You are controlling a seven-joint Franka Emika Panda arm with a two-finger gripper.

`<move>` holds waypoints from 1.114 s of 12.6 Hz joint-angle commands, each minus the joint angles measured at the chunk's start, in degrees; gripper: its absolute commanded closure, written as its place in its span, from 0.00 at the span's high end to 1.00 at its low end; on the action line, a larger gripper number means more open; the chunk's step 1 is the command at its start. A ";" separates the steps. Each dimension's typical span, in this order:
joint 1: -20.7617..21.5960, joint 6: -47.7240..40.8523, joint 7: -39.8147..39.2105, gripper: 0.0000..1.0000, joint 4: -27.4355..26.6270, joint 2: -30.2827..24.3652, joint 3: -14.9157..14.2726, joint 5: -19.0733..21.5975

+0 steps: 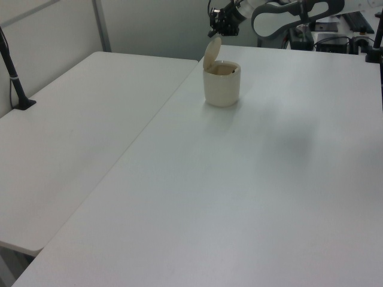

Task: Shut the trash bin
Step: 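Move the gripper down toward the open lid of the cream bin, then push the raised lid with the gripper fingers toward the bin opening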

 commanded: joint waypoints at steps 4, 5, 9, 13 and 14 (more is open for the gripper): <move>0.61 0.93 0.57 0.00 0.98 1.80 -0.87 0.49; 0.52 0.93 0.48 0.00 0.81 1.71 -0.79 0.41; -0.01 0.58 -5.04 0.00 -2.08 -0.39 -0.61 0.23; -0.71 0.23 -9.18 0.00 -6.48 -3.82 0.01 0.32; -0.80 0.23 -9.45 0.00 -6.92 -4.09 0.09 0.32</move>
